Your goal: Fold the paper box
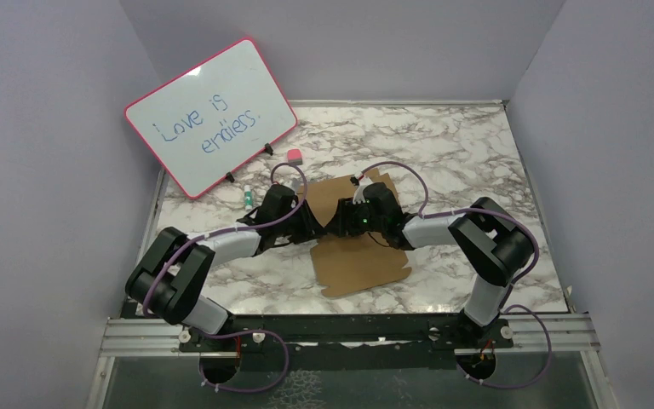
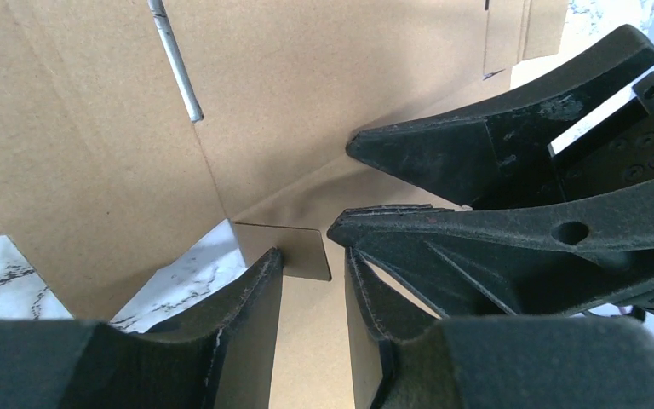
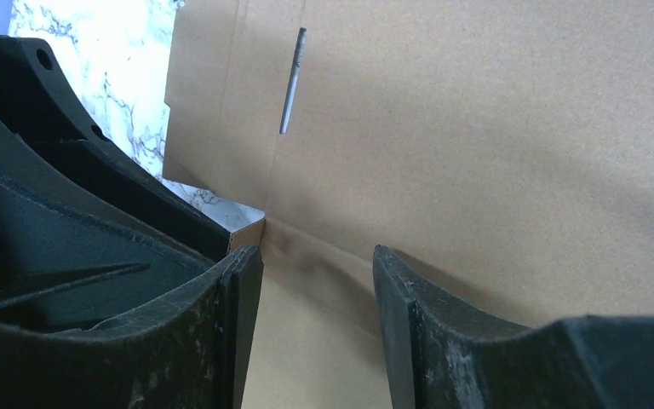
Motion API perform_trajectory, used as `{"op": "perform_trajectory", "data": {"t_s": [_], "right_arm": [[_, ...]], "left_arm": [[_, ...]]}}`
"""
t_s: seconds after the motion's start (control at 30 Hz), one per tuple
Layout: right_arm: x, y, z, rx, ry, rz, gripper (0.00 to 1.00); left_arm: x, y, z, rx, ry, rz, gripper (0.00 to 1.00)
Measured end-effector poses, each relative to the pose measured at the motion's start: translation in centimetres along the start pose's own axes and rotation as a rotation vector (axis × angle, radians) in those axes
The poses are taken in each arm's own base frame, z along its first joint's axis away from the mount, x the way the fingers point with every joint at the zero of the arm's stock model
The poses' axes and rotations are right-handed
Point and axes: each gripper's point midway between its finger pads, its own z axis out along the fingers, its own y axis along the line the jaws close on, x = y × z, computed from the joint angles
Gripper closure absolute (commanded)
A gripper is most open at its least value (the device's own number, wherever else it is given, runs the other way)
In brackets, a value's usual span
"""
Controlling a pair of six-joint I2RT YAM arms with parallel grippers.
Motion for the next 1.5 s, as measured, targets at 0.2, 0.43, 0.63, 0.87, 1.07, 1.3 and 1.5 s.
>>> {"op": "perform_trajectory", "data": {"t_s": [0.2,0.43,0.63,0.87,1.07,1.3,1.5], "right_arm": [[0.0,0.0,0.0,0.001,0.001,0.001,0.43],[-0.4,-0.2,-0.7,0.048,0.029,-0.018,0.43],[-3.5,-0.4,-3.4,0.075,-0.031,-0.037,0.42],[-7.6,-5.6,-8.6,0.181,-0.161,0.025,0.38],[-6.4,-11.5,-11.9,0.306,-0.166,0.134,0.38],[-5.2,-14.1,-13.1,0.343,-0.158,0.219,0.38],[-3.5,-14.6,-12.1,0.329,-0.100,0.262,0.38]], "left_arm": [[0.1,0.8,0.1,-0.062,0.002,0.028,0.59],[-1.5,0.7,-1.3,-0.128,-0.048,0.080,0.47],[-4.7,-2.4,-2.8,-0.092,-0.135,0.146,0.41],[-5.4,-3.8,-3.2,-0.077,-0.138,0.189,0.38],[-4.3,-5.8,-1.3,-0.048,-0.072,0.244,0.37],[-2.5,-4.9,1.7,-0.075,0.021,0.271,0.37],[-1.6,-3.2,3.9,-0.113,0.076,0.279,0.37]]}}
